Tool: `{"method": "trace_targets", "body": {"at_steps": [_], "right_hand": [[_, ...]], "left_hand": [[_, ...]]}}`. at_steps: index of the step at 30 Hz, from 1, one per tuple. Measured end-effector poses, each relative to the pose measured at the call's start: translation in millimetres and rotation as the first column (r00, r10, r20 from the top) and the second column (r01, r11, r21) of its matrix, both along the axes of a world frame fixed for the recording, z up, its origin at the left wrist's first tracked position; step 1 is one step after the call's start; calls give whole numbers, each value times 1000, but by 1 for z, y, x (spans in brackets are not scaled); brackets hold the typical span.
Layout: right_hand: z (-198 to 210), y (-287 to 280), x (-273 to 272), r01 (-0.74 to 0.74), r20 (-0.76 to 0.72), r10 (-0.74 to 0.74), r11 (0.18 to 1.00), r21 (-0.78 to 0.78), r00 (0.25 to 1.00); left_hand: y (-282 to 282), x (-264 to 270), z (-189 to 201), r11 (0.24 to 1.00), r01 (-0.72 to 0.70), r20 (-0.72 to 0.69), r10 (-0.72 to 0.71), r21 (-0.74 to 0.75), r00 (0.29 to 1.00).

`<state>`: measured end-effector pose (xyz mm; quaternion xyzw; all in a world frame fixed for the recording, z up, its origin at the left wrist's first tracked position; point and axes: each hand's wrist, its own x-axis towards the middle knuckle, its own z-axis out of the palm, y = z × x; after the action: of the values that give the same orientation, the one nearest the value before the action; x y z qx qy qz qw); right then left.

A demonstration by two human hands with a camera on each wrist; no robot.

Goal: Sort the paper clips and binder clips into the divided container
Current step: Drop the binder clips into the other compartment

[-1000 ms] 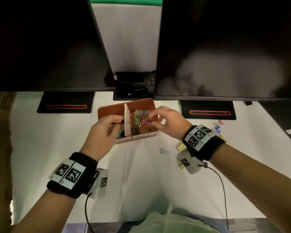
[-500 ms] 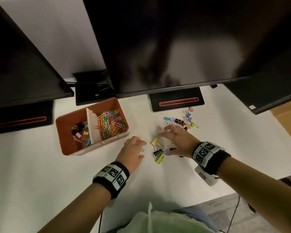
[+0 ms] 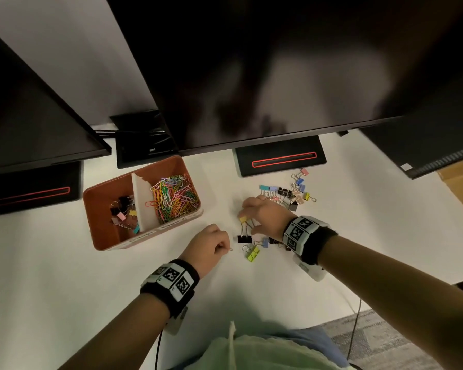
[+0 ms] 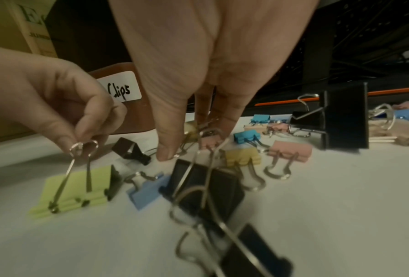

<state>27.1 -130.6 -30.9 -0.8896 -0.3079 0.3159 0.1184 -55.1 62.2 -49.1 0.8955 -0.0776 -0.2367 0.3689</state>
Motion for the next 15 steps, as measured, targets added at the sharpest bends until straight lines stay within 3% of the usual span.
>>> {"method": "trace_targets", "body": {"at_steps": [4, 9, 15], "right_hand": [[-5, 1, 0, 118, -34, -115, 989, 93, 993], [-9, 3, -1, 191, -64, -183, 972, 137, 981], [-6, 0, 5, 219, -85, -211, 970, 102, 974]], "left_hand": [[-15, 3, 10, 994, 48, -33, -51, -97, 998], [-26, 9, 3, 987, 147, -39, -144, 61, 989], [-22, 7, 0, 996, 56, 30, -59, 73, 998]]}}
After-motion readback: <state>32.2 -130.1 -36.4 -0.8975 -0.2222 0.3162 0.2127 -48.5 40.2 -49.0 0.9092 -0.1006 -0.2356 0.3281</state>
